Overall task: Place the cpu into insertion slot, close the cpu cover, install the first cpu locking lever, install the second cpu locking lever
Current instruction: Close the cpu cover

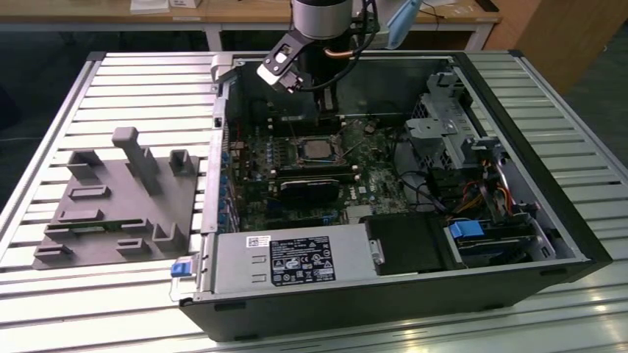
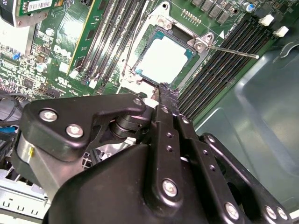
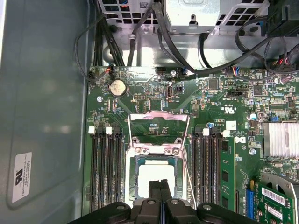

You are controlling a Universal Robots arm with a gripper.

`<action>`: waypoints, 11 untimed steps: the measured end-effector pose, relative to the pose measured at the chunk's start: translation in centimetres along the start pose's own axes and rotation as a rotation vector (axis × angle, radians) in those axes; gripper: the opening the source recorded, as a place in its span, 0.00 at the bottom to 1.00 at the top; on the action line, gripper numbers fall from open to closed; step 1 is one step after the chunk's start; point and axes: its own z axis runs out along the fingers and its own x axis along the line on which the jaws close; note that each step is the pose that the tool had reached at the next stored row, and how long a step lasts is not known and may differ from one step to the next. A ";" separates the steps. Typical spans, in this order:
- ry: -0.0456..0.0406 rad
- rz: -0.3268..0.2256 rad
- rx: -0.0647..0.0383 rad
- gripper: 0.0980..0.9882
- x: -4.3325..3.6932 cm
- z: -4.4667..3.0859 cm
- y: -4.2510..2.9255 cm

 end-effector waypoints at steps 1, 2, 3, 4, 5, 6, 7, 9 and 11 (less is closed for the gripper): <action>0.0000 0.000 0.000 0.01 0.00 0.00 0.00; 0.0001 0.000 0.000 0.01 0.00 0.01 0.03; 0.0000 0.000 0.000 0.01 0.00 0.01 0.09; 0.0000 0.000 0.000 0.01 0.00 0.02 0.17; 0.0000 0.000 0.001 0.01 0.00 0.03 0.30; 0.0001 0.000 0.001 0.01 0.00 0.05 0.45; 0.0000 0.000 0.001 0.01 0.00 0.06 0.62; 0.0000 0.000 0.002 0.01 0.00 0.10 1.03; 0.0000 0.000 0.003 0.01 0.00 0.15 1.53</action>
